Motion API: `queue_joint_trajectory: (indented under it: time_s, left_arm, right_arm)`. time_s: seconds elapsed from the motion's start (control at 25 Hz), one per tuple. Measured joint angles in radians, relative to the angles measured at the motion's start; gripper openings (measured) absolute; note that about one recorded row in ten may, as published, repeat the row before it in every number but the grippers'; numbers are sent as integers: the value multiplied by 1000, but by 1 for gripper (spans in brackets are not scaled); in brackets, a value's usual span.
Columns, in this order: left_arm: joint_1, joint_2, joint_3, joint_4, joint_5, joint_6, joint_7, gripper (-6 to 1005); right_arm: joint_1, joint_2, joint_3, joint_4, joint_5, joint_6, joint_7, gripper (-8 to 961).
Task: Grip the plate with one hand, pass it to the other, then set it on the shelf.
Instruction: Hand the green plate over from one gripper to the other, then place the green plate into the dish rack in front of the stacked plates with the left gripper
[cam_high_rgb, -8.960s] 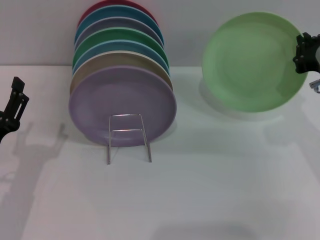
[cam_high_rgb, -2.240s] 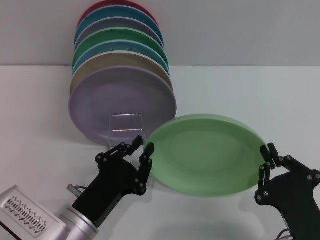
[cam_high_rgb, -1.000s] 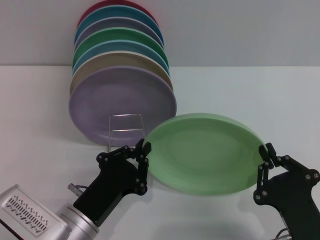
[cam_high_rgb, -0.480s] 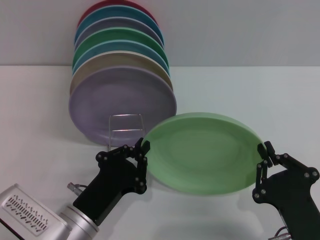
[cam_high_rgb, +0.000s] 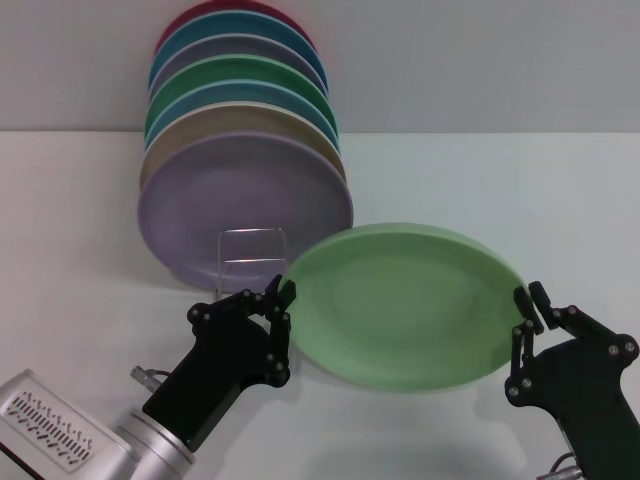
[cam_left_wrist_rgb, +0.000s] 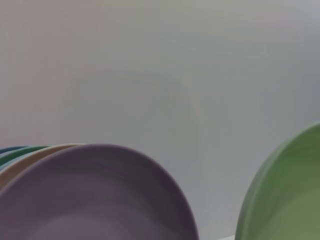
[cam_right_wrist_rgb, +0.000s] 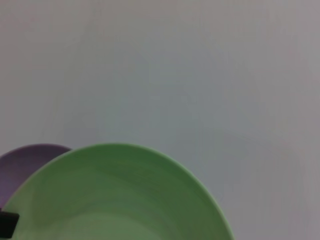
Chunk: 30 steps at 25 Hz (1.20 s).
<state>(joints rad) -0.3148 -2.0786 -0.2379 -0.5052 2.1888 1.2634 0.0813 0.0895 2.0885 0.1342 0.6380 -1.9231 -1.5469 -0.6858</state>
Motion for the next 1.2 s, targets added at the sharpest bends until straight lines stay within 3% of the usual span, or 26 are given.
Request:
queue_joint_trajectory:
  time_s: [0.16,0.64,0.96,1.2]
  left_arm:
    - [6,0,0,0,-2,2,5,34]
    - [30,4,-27,-12,-1,29,19,35]
    - [75,14,-50,9,2,229,-20,33]
    - [87,14,-154,43,1,335,-37,35]
  right_arm:
    - [0,-3,-11,0,-7,-13,-2,38]
    - [-6,-7,-108,-31,-10,-150,-1,349]
    - [4,-3,-142,-73,-3,-109,3,343]
    - [15,-5,-110,-91,0,-62,3,342]
